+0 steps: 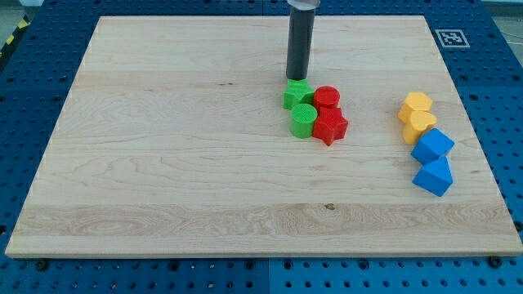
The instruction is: Move your arm to the right of the yellow hexagon
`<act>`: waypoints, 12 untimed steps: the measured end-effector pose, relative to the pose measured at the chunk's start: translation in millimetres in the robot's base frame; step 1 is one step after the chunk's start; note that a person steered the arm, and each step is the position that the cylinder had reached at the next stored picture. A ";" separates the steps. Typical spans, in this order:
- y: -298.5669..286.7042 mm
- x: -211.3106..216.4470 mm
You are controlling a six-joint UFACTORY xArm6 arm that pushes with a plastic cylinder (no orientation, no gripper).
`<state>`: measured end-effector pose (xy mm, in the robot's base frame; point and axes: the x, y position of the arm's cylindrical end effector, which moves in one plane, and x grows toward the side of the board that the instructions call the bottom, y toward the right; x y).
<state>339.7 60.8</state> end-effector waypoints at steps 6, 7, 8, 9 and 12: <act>184.1 -12.9; 223.9 -6.0; 240.2 17.6; 240.6 37.0; 240.5 75.2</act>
